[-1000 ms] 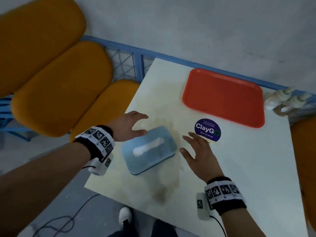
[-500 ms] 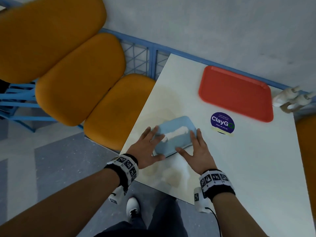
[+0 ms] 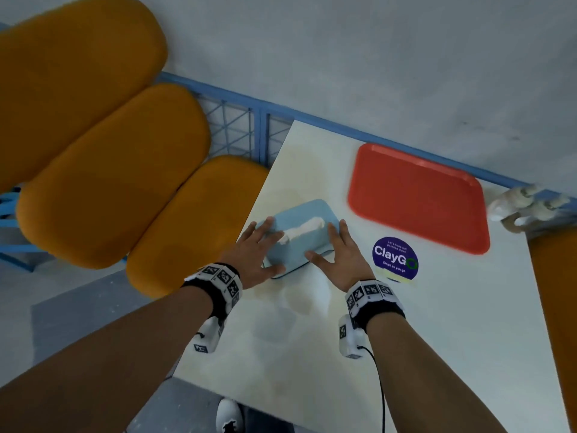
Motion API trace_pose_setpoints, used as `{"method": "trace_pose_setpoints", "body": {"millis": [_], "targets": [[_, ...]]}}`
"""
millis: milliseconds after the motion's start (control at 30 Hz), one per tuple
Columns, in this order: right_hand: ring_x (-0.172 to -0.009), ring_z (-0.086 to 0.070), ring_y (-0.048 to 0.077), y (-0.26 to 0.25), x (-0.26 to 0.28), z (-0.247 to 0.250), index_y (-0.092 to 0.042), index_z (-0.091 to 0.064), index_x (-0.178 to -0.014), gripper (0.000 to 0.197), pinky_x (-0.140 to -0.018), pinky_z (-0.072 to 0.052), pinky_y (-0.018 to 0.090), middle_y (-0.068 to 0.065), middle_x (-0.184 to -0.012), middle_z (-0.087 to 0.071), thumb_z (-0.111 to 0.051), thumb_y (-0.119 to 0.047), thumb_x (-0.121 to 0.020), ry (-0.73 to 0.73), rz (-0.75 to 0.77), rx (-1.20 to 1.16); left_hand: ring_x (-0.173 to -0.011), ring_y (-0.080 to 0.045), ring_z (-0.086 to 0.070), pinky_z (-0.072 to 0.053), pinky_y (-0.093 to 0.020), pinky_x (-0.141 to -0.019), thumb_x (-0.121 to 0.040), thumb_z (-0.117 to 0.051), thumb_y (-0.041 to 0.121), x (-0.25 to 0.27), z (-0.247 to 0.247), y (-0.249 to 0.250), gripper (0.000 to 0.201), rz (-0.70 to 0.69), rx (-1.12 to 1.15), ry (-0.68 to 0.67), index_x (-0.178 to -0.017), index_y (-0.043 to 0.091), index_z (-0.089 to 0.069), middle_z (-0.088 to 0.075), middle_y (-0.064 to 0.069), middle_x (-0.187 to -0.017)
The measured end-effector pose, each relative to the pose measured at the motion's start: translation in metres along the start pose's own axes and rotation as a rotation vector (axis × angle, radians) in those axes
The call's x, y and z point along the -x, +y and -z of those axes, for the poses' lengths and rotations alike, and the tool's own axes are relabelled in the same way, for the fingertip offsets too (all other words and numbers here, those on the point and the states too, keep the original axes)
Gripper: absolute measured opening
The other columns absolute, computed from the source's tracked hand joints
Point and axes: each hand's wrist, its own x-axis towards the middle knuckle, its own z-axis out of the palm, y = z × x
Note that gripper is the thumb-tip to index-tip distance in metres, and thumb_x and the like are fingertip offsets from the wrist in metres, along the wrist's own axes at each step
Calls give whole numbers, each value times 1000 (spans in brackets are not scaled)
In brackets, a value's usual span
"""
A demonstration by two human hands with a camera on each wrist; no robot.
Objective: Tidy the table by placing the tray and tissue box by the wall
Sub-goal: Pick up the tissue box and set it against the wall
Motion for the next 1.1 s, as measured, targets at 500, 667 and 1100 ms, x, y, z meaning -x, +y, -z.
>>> {"method": "trace_pose_setpoints", "body": {"millis": [500,667,1100], "targets": [[-146,-10,28,26,-204,81,-27,-13,-150,93,-116,-20,50,0,-162,-1,-49,-74,-78,61,21,109,-148,-31,-11,-27,-47,-117,-84,-66,50,-196,80,8,75,45,-6,115,-147,30,-29,-9,-2,-163],[-144,-15,33,36,-248,99,-40,-10,-148,94,-114,-26,51,2,-162,0,-63,-67,-74,28,64,94,-125,-23,-41,-50,-41,-98,-89,-65,36,-200,71,23,44,-13,48,338,-129,24,-53,-47,-1,-137],[-140,-24,32,25,-243,78,-22,-9,-150,85,-112,-25,45,10,-157,-20,-58,-50,-87,283,-30,-48,-122,-32,-52,-45,-36,-101,-72,-82,38,-299,132,-18,85,121,191,259,-143,21,-37,-32,-8,-152]]}}
